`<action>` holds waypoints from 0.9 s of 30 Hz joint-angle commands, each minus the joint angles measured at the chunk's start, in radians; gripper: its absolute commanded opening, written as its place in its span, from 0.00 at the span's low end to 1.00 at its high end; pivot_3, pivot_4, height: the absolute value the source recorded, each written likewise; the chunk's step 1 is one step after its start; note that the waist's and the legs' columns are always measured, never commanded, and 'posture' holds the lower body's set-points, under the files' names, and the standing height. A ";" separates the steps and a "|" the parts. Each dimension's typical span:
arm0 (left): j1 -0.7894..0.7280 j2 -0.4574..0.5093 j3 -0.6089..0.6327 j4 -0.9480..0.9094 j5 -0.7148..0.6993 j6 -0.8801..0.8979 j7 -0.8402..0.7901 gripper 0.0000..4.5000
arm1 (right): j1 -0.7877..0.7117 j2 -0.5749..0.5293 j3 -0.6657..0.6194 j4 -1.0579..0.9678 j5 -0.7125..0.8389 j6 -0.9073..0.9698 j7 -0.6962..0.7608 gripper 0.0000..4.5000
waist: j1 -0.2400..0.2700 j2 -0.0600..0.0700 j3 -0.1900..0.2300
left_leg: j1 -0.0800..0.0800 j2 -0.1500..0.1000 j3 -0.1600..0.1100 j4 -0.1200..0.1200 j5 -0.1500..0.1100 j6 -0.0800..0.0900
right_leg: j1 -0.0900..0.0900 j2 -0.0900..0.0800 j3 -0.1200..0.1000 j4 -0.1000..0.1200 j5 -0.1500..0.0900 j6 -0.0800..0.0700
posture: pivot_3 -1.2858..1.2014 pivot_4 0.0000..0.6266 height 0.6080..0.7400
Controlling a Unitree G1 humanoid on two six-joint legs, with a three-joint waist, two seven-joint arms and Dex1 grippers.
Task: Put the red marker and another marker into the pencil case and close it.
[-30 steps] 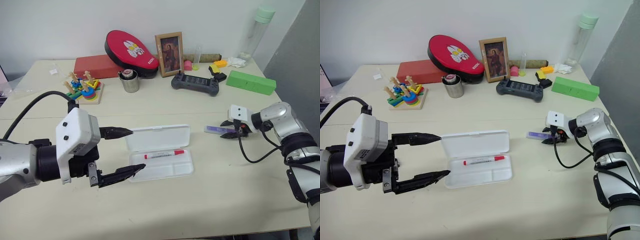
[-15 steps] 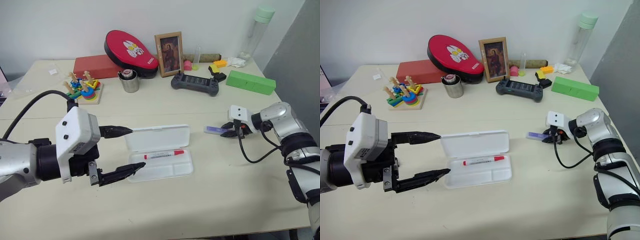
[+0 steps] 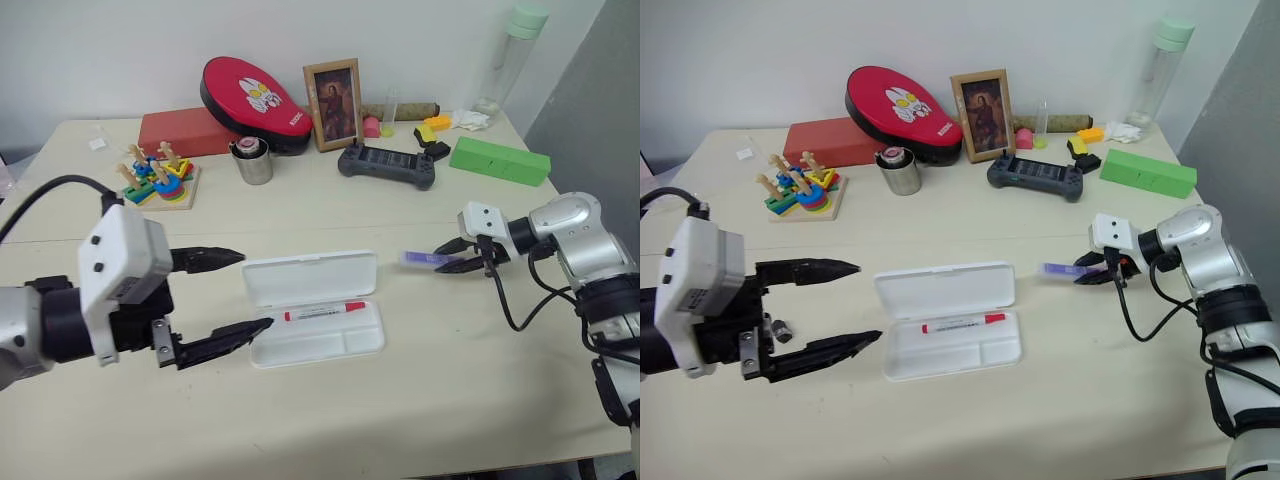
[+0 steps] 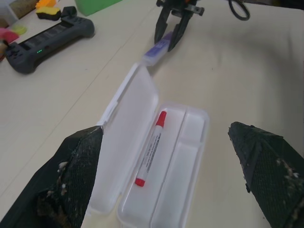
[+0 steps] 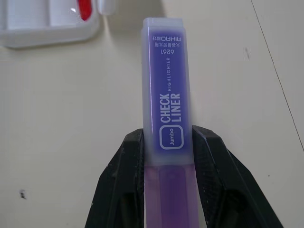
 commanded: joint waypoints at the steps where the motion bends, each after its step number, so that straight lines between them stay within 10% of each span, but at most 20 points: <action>1: 0.062 0.008 0.131 0.001 0.037 0.041 -0.070 1.00 | 0.023 -0.038 -0.031 -0.207 0.094 0.077 0.070 0.23 | -0.001 0.000 0.000 | 0.000 0.000 0.000 0.000 0.000 0.000 | 0.000 0.000 0.000 0.000 0.000 0.000 | 0.52 0.24 1.00; 13: 0.250 -0.073 0.166 -0.052 0.225 -0.008 -0.151 1.00 | 0.087 0.008 0.002 -0.677 0.347 0.386 -0.008 0.23 | 0.001 0.000 0.001 | -0.001 0.000 0.000 0.000 0.000 0.000 | -0.001 0.000 0.000 0.001 0.000 0.000 | 0.52 0.24 1.00; 27: 0.249 -0.062 0.112 -0.010 0.318 -0.046 -0.194 1.00 | 0.044 0.308 0.166 -0.712 0.304 0.683 -0.374 0.23 | 0.001 -0.001 0.000 | -0.004 0.000 0.000 0.000 0.000 0.000 | -0.005 0.000 0.000 0.001 0.000 -0.001 | 0.52 0.24 1.00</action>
